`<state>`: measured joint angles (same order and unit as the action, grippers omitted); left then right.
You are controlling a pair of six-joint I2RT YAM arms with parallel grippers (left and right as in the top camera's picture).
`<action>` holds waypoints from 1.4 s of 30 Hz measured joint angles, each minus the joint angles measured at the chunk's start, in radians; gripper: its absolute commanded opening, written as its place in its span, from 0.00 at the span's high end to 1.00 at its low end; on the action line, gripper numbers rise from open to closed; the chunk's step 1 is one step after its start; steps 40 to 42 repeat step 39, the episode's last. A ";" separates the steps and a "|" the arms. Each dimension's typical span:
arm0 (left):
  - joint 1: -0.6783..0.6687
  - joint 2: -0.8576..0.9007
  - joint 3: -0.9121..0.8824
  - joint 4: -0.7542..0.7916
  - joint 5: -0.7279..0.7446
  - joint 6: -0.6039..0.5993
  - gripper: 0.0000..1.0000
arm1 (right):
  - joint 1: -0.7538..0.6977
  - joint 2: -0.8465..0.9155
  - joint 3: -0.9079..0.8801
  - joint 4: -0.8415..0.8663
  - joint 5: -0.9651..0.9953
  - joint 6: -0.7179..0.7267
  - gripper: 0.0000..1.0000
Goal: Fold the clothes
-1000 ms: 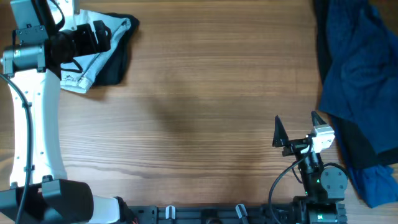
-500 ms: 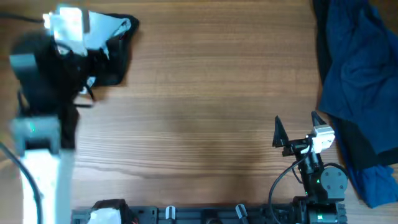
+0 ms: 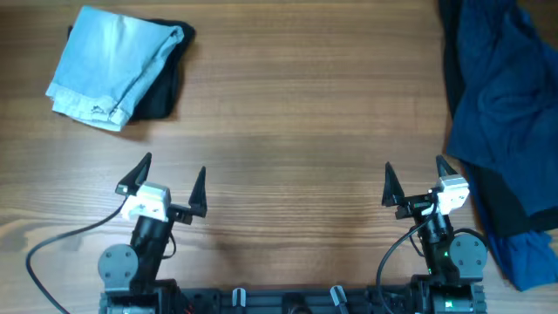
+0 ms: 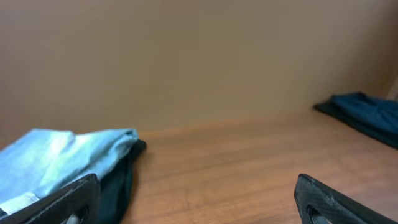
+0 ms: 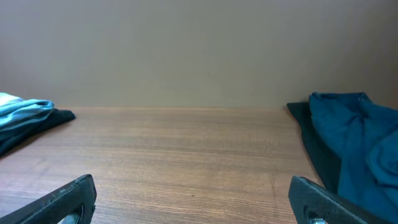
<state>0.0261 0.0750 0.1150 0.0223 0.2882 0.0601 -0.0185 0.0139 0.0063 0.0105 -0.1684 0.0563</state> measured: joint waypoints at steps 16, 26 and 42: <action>-0.001 -0.062 -0.103 -0.082 -0.127 -0.051 0.00 | 0.000 -0.001 0.000 -0.002 0.000 0.000 0.00; -0.001 -0.062 -0.103 -0.082 -0.127 -0.053 0.00 | 0.000 -0.001 0.000 -0.002 0.000 0.000 0.00; -0.001 -0.062 -0.103 -0.082 -0.127 -0.059 0.00 | 0.000 -0.001 0.000 -0.002 0.000 0.000 0.00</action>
